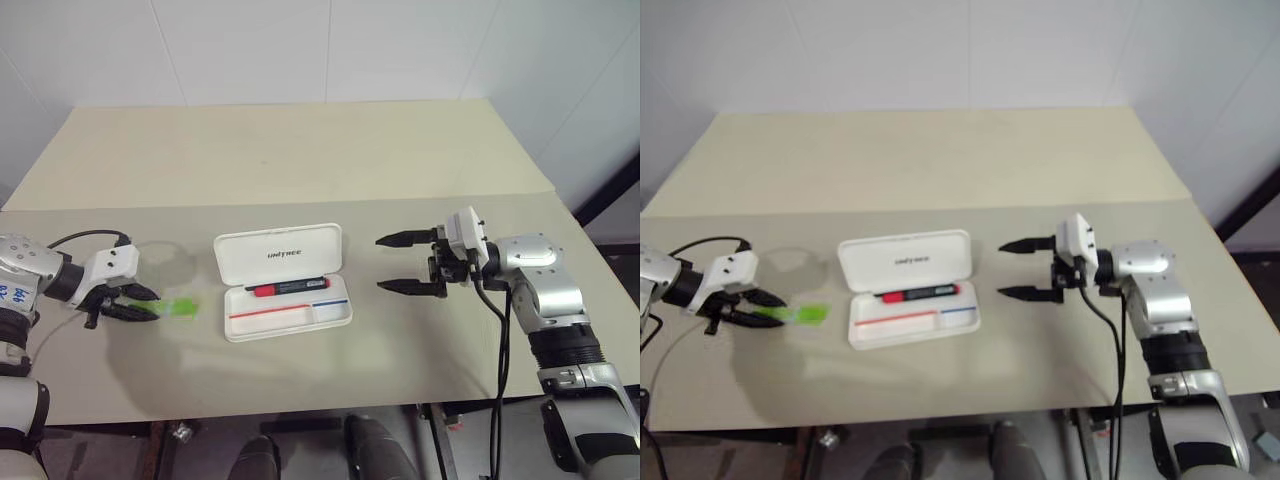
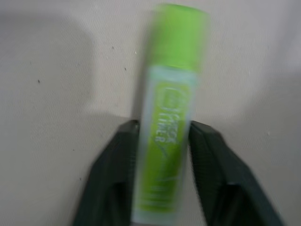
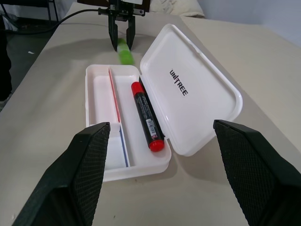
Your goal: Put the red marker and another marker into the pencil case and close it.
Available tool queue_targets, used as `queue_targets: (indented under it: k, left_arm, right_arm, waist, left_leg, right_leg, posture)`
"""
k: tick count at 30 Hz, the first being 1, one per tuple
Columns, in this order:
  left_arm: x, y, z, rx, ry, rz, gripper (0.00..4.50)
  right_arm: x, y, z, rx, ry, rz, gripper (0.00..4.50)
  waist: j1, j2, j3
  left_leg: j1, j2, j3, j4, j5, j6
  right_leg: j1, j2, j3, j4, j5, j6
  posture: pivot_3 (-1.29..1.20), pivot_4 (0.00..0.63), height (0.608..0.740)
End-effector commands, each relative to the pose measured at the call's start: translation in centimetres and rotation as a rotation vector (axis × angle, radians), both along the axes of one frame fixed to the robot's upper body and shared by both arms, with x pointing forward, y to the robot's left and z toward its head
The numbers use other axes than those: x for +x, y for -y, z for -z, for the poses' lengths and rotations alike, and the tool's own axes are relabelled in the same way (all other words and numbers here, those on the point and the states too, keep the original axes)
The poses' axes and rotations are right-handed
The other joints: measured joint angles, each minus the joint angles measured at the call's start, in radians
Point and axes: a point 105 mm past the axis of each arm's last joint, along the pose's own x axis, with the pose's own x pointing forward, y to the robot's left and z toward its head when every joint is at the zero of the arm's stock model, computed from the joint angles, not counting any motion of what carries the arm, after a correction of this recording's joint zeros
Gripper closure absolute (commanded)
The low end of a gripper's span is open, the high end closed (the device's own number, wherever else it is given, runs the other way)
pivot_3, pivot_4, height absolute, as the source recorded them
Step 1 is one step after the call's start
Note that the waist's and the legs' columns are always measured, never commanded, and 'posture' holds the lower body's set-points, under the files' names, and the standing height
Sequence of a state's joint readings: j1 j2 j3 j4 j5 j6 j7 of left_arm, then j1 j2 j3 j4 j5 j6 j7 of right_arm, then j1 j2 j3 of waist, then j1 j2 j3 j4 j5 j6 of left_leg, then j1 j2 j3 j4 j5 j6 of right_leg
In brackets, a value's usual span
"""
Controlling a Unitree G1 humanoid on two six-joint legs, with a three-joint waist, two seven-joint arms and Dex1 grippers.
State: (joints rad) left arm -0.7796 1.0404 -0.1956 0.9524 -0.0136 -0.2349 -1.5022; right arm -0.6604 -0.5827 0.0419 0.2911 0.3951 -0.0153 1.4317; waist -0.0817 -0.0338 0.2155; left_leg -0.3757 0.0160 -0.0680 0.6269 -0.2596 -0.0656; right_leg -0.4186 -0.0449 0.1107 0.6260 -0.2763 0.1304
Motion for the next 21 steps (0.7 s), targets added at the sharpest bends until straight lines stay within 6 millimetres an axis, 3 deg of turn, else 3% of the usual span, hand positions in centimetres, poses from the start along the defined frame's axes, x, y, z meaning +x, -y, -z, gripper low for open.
queue_targets:
  k: [1, 10, 14, 18, 21]
  left_arm:
    - [-0.1, 1.0, -0.7, -0.06, -0.003, 0.046, 3.42]
    - [0.2, 2.6, -7.5, -0.226, 0.288, 0.074, 3.42]
    - [-0.8, 3.6, -10.9, -0.28, 0.4, 0.095, 3.42]
    - [-2.0, 6.1, -13.8, -0.377, 0.508, 0.15, 3.42]
    - [-3.2, 8.5, -14.8, -0.439, 0.529, 0.204, 3.42]
  right_arm:
    - [0.1, 0.2, -1.2, 0.016, 0.05, 0.011, 0.0]
    - [-0.5, 1.9, -1.1, 0.033, 0.023, -0.003, 0.0]
    - [-1.2, 3.6, 0.9, -0.091, -0.025, -0.05, 0.0]
    - [-1.1, 4.1, 0.4, -0.036, -0.061, -0.061, 0.0]
    - [-0.8, 4.3, 0.5, -0.042, -0.058, -0.052, 0.0]
  waist:
    - [0.001, 0.0, 0.0]
    - [0.003, -0.001, 0.0]
    - [0.0, -0.001, 0.0]
    - [-0.003, -0.001, 0.001]
    - [-0.004, -0.001, 0.001]
  left_leg:
    - [0.0, 0.0, 0.0, 0.0, 0.0, 0.0]
    - [-0.001, 0.0, -0.001, 0.001, 0.0, 0.0]
    - [-0.001, 0.0, -0.001, 0.001, 0.0, 0.0]
    - [-0.001, 0.0, -0.001, 0.002, 0.0, 0.0]
    - [0.0, 0.0, -0.001, 0.002, 0.0, 0.0]
  right_leg:
    - [0.0, 0.0, 0.0, 0.0, 0.0, 0.0]
    - [0.0, 0.0, -0.001, 0.0, 0.0, 0.0]
    - [0.0, 0.0, -0.001, 0.0, 0.0, 0.0]
    - [0.0, 0.0, -0.001, 0.001, 0.0, 0.0]
    - [0.001, 0.0, 0.0, 0.001, 0.0, 0.001]
  posture:
    - [0.0, 0.15, 0.74]
    - [0.0, 0.15, 0.74]
    - [0.0, 0.15, 0.74]
    - [0.0, 0.15, 0.74]
    - [0.0, 0.15, 0.74]
